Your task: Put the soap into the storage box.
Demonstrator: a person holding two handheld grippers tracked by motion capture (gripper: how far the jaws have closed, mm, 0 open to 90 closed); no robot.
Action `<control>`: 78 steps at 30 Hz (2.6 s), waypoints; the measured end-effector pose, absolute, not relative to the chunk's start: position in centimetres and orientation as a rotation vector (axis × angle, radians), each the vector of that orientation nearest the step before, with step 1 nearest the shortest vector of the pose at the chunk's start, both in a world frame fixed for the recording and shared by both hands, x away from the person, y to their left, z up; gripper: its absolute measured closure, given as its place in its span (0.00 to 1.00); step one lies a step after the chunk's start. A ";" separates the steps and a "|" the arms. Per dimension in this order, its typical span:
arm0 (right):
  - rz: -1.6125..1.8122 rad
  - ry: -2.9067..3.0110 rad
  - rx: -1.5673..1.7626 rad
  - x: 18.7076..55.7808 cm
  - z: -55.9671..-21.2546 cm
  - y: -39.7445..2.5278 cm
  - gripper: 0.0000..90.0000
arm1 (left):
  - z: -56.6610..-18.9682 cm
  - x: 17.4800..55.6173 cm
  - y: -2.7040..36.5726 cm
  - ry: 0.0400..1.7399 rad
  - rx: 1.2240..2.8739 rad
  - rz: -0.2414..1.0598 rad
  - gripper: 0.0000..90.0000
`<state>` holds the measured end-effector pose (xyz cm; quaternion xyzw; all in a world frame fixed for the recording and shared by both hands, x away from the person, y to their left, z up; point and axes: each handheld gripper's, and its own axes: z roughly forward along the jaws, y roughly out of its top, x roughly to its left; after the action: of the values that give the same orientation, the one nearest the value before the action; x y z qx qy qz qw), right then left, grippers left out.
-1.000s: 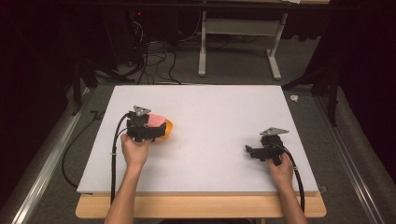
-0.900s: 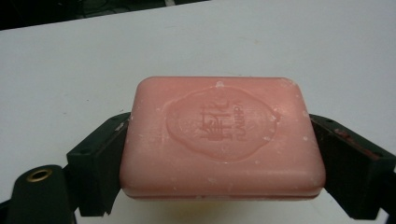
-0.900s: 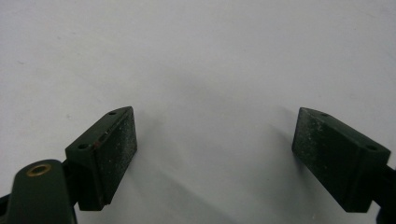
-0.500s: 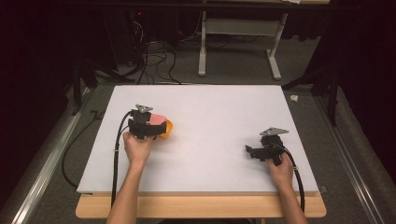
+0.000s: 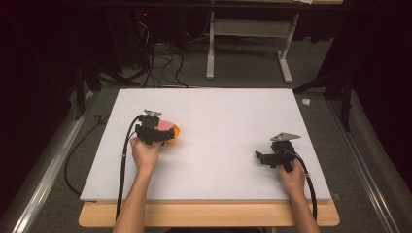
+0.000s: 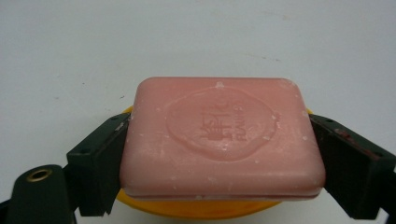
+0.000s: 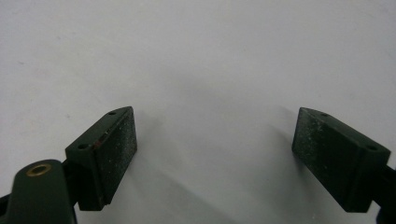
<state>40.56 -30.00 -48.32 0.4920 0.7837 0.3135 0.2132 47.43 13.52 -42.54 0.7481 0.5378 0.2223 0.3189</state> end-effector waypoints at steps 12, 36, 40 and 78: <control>0.870 2.175 1.366 40.6 -48.3 -30.0 0.16 | -43.3 47.9 13.4 1.439 1.972 0.562 0.15; 0.870 2.175 1.366 40.6 -48.3 -30.0 0.16 | -43.6 48.2 13.7 1.452 1.943 0.541 0.15; 0.870 2.175 1.366 40.6 -48.3 -30.0 0.16 | -43.0 47.9 14.0 1.440 1.910 0.593 0.24; 0.872 2.177 1.371 40.6 -48.3 -30.0 0.16 | -40.1 42.2 13.2 1.172 1.891 0.586 0.26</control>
<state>40.56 -30.00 -48.31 0.4933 0.7834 0.3137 0.2111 42.16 13.24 -40.08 0.7505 0.4649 0.2327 0.4081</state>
